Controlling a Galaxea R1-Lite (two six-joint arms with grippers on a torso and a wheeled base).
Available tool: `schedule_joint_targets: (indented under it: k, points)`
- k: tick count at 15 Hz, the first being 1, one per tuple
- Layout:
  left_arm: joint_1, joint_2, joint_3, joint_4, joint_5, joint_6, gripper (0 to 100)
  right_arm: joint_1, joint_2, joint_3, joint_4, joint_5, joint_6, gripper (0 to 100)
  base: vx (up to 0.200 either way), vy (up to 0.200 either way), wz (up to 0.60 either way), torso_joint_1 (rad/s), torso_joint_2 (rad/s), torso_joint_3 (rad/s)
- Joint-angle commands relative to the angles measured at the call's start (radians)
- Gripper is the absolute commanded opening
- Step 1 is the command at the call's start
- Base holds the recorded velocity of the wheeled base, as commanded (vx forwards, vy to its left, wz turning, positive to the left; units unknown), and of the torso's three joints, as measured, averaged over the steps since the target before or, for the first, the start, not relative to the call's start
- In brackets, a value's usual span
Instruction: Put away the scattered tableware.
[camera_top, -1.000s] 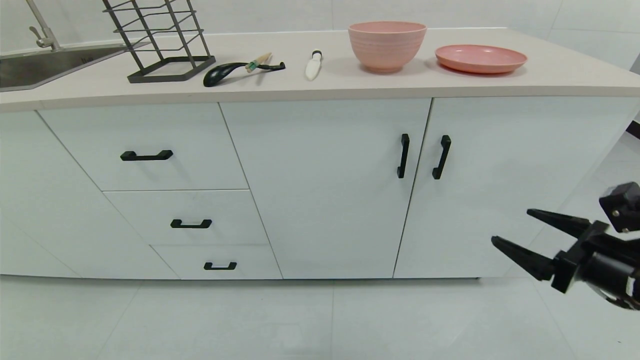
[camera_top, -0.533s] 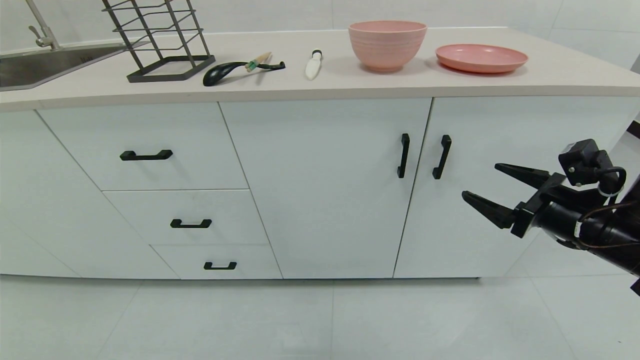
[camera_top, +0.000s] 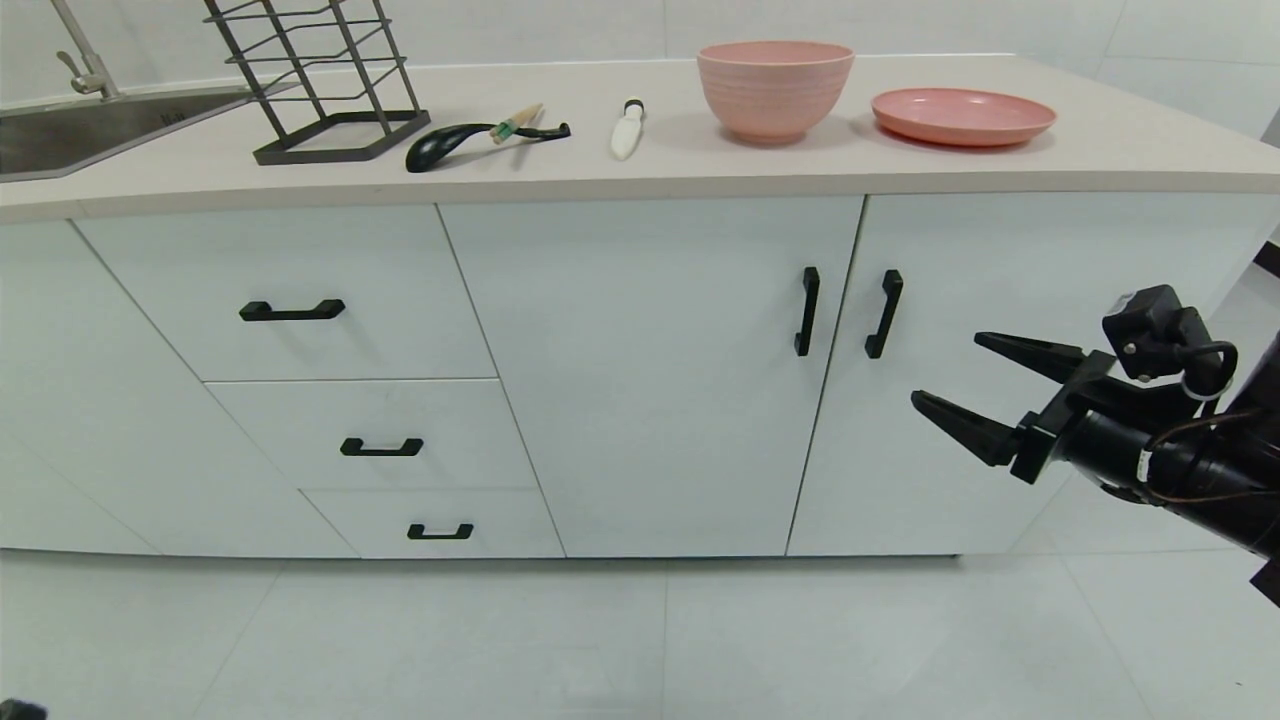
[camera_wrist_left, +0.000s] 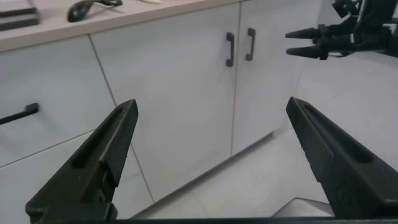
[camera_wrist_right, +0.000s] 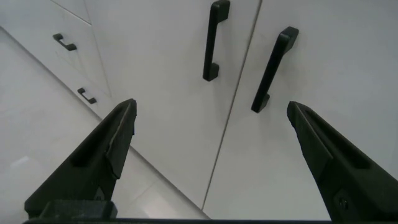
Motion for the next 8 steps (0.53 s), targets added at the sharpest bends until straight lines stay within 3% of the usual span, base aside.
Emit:
schedule_joint_targets:
  k: [1,3,5,7,8]
  points:
    - [-0.107,0.223,-0.038,-0.037,-0.043,0.022,100,-0.001,-0.018,0.009,-0.001,0.000,0.000,100,0.000,0.000,0.00,0.000,0.00,0.000]
    - [-0.256,0.341,-0.031,-0.147,-0.080,0.045,100,-0.001,-0.047,0.032,-0.001,0.012,0.003,100,0.000,0.000,0.00,0.000,0.00,0.000]
    - [-0.282,0.401,-0.012,-0.224,-0.091,0.045,100,-0.003,-0.072,0.059,-0.001,0.046,0.004,100,0.000,0.000,0.00,0.000,0.00,0.000]
    - [-0.287,0.454,0.037,-0.285,-0.166,0.048,100,-0.004,-0.125,0.121,-0.002,0.051,0.003,100,0.000,0.000,0.00,0.000,0.00,0.000]
    - [-0.293,0.474,0.029,-0.299,-0.170,0.049,100,-0.004,-0.138,0.132,-0.002,0.051,0.000,100,0.000,0.000,0.00,0.000,0.00,0.000]
